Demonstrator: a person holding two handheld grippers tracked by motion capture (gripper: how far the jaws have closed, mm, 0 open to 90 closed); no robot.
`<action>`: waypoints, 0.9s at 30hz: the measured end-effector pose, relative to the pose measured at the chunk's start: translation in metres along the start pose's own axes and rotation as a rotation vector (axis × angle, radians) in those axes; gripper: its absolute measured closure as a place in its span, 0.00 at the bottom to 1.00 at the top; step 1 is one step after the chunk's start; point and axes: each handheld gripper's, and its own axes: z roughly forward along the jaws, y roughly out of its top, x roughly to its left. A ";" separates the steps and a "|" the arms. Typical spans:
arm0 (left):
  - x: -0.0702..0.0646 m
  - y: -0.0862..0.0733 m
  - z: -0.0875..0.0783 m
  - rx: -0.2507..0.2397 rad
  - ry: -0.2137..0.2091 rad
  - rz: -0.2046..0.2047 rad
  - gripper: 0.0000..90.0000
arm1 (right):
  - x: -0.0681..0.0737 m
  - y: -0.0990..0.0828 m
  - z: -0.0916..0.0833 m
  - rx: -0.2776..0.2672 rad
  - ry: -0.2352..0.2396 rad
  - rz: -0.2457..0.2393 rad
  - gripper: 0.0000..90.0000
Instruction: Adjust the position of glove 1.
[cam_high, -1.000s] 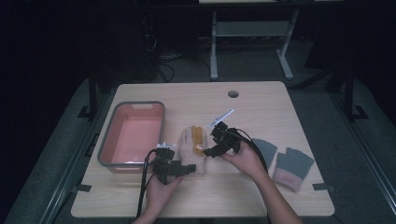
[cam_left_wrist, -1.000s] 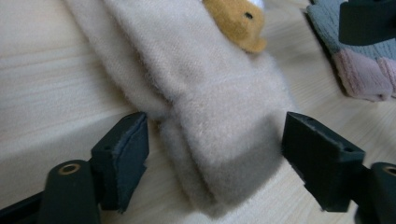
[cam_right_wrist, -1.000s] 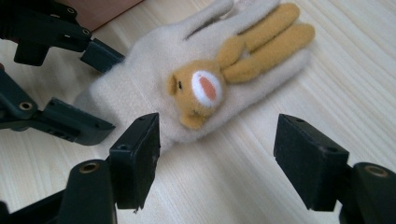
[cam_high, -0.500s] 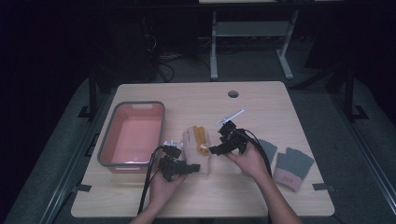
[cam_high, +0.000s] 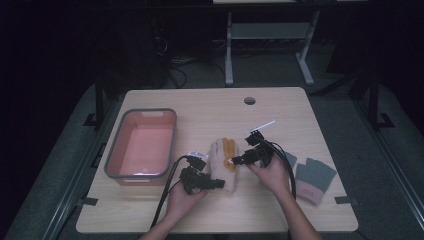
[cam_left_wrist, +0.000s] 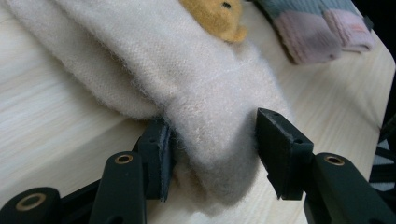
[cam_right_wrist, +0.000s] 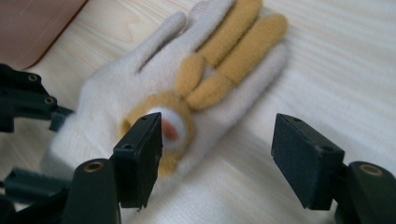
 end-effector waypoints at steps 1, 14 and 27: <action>-0.001 0.000 0.001 0.001 -0.002 0.004 0.54 | -0.002 -0.001 0.000 -0.002 0.008 0.015 0.37; 0.004 -0.001 -0.002 -0.002 -0.062 -0.060 0.38 | 0.001 -0.019 0.002 0.006 0.110 0.079 0.34; 0.009 0.002 -0.002 0.036 -0.026 -0.081 0.60 | -0.001 -0.021 0.023 0.031 0.154 0.153 0.41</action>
